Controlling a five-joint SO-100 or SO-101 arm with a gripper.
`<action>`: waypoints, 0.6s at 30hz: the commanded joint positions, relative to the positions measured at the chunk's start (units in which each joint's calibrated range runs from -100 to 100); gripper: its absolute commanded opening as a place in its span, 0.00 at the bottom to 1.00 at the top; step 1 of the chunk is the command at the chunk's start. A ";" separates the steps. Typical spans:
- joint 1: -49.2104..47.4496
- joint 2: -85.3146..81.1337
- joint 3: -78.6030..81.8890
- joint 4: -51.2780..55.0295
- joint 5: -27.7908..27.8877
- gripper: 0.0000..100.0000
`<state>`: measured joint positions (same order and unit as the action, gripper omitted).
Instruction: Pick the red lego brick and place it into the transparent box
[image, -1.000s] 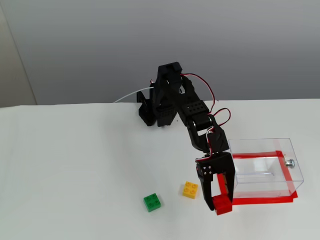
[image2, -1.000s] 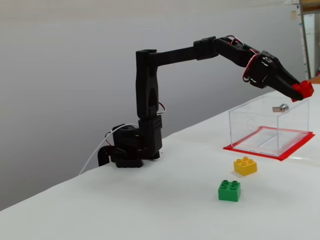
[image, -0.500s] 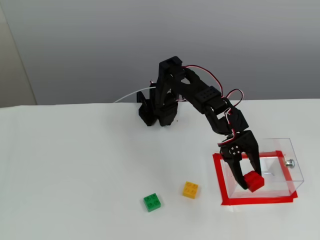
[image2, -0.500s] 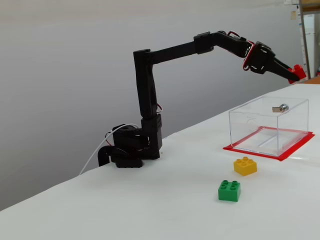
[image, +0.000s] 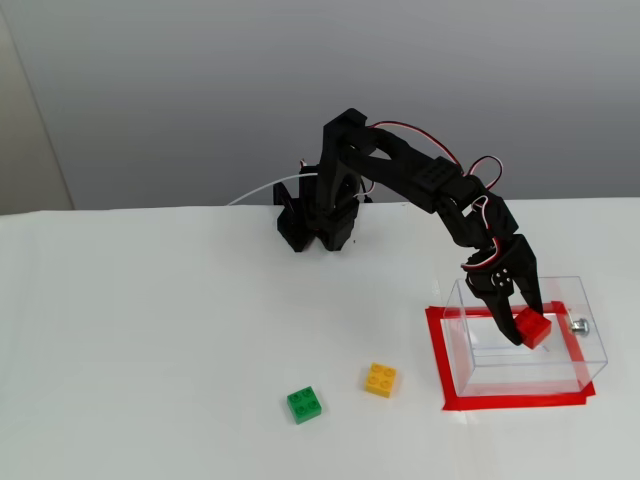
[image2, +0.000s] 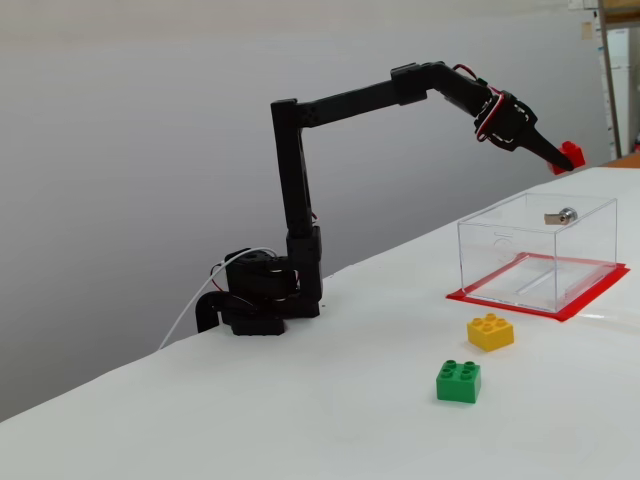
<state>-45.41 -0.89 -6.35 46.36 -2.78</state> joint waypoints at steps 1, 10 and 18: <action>-2.10 -2.46 -0.70 1.94 -0.19 0.12; -8.53 -1.95 -0.43 2.29 -0.19 0.12; -11.78 2.63 -0.88 2.38 -0.19 0.12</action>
<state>-57.16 1.90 -6.35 48.67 -2.83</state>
